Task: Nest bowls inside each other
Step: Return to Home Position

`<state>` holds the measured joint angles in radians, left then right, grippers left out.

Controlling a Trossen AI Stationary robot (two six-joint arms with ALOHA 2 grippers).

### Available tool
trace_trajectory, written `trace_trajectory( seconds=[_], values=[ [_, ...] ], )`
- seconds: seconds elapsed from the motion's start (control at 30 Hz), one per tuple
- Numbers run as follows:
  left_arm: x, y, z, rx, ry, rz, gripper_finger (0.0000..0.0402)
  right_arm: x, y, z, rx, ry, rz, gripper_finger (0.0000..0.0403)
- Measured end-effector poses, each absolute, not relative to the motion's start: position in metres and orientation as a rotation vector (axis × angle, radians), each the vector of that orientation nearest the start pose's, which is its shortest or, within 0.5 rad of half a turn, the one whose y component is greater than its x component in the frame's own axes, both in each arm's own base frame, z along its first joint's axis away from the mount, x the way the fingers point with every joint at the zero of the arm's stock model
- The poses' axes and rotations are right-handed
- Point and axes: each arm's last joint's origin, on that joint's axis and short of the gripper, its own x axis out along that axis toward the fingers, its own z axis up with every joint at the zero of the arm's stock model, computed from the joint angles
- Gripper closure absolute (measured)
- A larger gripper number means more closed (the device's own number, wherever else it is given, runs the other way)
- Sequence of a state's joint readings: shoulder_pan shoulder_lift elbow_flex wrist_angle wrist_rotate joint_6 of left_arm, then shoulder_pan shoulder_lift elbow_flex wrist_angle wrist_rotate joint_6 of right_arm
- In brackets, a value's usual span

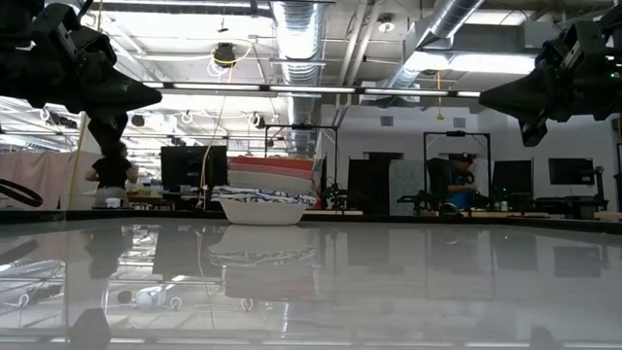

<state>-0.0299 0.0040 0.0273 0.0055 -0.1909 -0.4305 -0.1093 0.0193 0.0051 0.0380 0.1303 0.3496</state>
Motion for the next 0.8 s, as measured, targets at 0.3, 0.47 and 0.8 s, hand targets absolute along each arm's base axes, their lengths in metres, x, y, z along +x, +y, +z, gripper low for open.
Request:
trace_trajectory(
  seconds=[0.3,0.47,0.8],
  values=[
    [0.0970,0.0096,0.1701,-0.429,-0.070,0.157,0.0401,0.0974,-0.0144,0.1677,0.346,-0.067,-0.230,0.0360],
    [0.0975,0.0091,0.1697,-0.429,-0.066,0.162,0.0402,0.0974,-0.0143,0.1677,0.346,-0.067,-0.228,0.0360],
    [0.0976,0.0081,0.1697,-0.430,-0.063,0.152,0.0401,0.0974,-0.0144,0.1677,0.347,-0.067,-0.229,0.0360]
  ],
)
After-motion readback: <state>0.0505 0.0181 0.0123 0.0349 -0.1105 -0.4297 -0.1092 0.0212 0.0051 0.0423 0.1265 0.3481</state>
